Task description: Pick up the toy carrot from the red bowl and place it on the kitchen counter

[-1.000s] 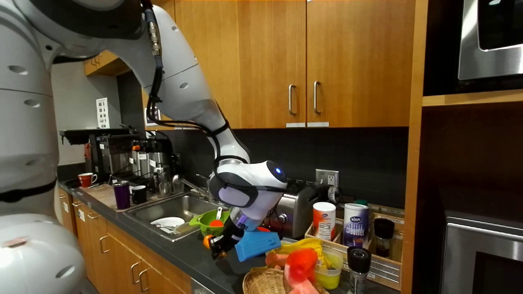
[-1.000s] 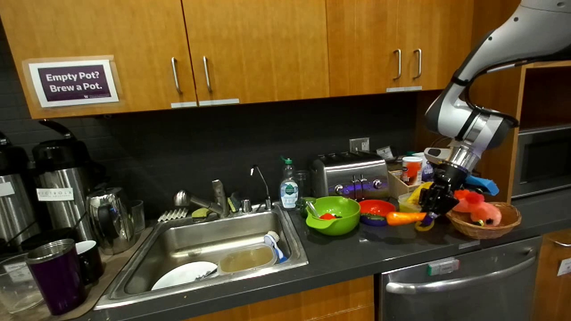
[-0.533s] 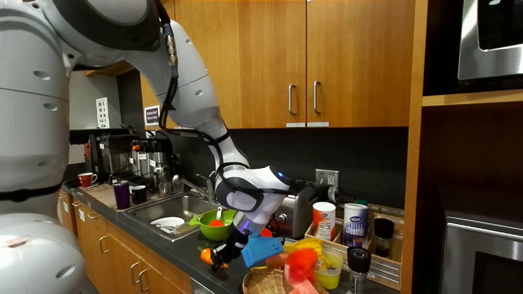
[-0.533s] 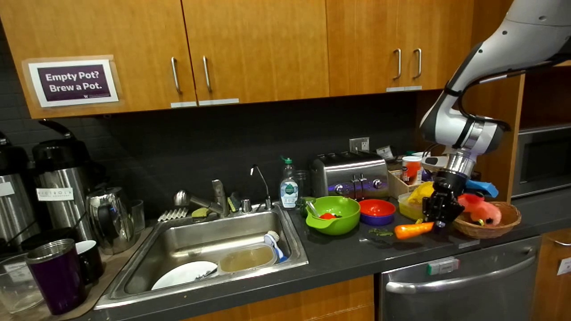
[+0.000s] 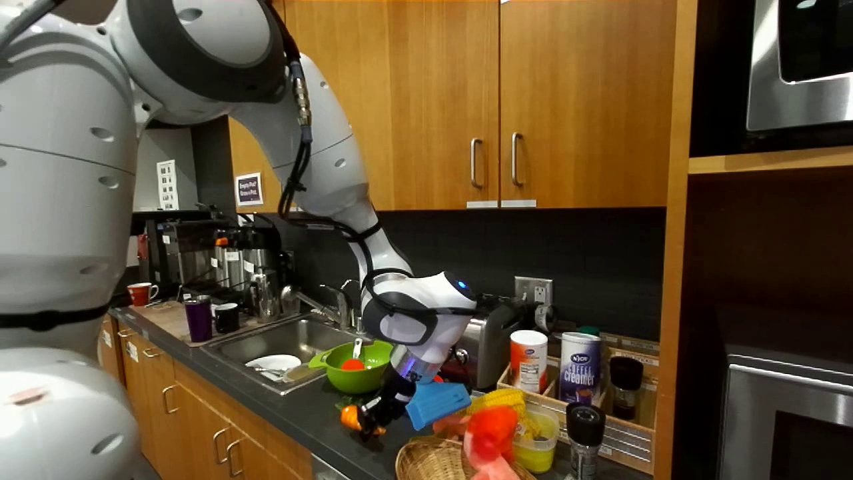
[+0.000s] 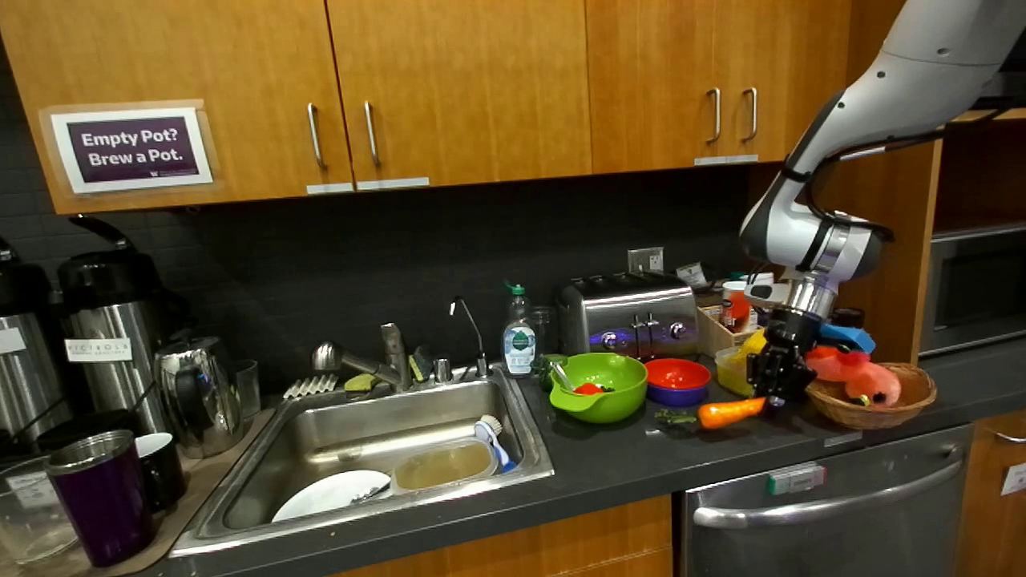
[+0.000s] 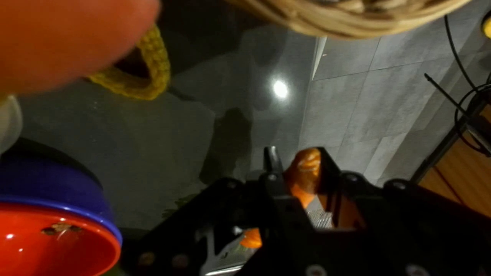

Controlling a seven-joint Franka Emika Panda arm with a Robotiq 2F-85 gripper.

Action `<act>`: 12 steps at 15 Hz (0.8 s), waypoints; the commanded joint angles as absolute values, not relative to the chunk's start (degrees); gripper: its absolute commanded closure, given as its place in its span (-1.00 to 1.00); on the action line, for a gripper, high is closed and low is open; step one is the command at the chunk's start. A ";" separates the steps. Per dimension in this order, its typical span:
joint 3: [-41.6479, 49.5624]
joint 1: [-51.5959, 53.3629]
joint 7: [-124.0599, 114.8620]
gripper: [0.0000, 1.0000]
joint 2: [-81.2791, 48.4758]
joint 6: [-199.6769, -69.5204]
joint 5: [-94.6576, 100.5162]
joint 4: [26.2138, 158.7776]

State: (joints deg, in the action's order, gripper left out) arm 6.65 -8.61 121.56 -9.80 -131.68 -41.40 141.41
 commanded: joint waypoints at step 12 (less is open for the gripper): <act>3.35 -9.29 119.63 -0.73 -16.12 -132.85 -41.72 133.96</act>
